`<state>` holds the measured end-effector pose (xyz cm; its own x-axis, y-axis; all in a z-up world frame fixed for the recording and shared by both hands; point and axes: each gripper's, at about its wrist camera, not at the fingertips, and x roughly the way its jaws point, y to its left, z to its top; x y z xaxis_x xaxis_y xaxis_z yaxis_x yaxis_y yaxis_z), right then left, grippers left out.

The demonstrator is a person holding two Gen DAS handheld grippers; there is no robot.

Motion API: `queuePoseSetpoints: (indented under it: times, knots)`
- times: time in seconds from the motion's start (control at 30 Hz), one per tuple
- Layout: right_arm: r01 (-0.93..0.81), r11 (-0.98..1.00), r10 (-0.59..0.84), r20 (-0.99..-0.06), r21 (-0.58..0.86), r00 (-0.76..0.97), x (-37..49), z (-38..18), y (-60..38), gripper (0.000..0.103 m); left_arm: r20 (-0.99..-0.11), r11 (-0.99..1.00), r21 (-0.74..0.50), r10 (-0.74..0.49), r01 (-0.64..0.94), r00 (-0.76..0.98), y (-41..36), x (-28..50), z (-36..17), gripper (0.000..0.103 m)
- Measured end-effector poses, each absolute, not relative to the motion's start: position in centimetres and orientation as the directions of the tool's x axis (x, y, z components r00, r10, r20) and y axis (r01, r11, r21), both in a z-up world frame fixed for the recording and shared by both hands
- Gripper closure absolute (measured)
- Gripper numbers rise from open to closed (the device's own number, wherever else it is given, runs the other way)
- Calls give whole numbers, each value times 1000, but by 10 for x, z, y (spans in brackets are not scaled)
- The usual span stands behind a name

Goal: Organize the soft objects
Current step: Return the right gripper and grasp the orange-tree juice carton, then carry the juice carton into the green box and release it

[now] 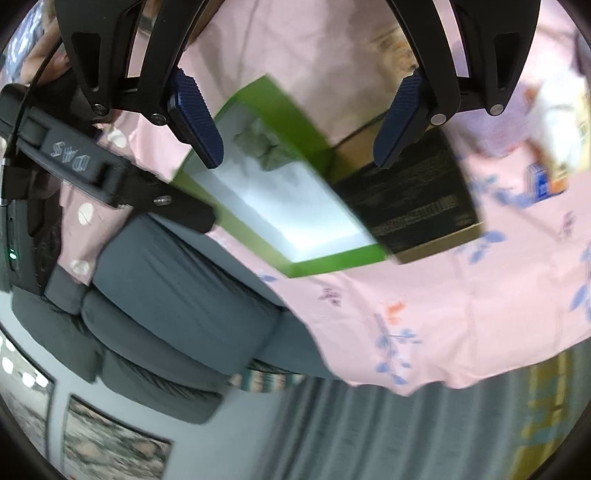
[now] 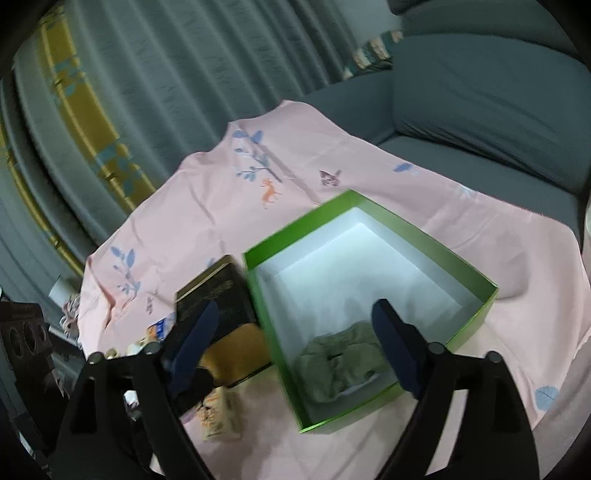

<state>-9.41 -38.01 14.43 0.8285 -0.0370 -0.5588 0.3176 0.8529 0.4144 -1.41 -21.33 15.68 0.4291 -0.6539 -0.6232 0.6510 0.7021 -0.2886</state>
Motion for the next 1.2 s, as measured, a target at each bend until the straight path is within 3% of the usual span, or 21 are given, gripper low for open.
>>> queuePoseSetpoints:
  times: [0.17,0.33,0.47,0.6,0.8,0.87,0.9,1.0,1.2]
  knots:
    - [233,879,44,-557,416,829,-94,151,-344,4,-642,777,-305,-595,551,484,-151,-19,160,15]
    - [165,888,141,-596,429,791,-83,136,-309,3,-688,877,-248,-458,411,562,-85,-33,145,15]
    - [142,890,214,-672,433,709,-61,102,-278,3,-726,920,-253,-385,300,570,-45,-42,119,15]
    - [151,932,170,-763,330,624,-40,68,-247,6,-754,929,-289,-369,230,544,-14,-52,92,15]
    - [137,962,131,-838,236,529,-17,27,-220,22,-781,938,-321,-341,133,522,18,-65,66,15]
    - [139,974,84,-859,177,505,-15,19,-214,46,-782,938,-328,-336,112,526,28,-68,63,15]
    - [137,979,63,-865,150,497,-15,16,-211,52,-780,937,-335,-333,96,530,33,-70,61,15]
    - [97,988,56,-855,123,516,-23,20,-202,52,-776,933,-353,-333,70,536,45,-72,59,15]
    - [-48,967,241,-843,249,480,-49,33,-171,52,-758,917,-398,-348,31,552,60,-73,58,15]
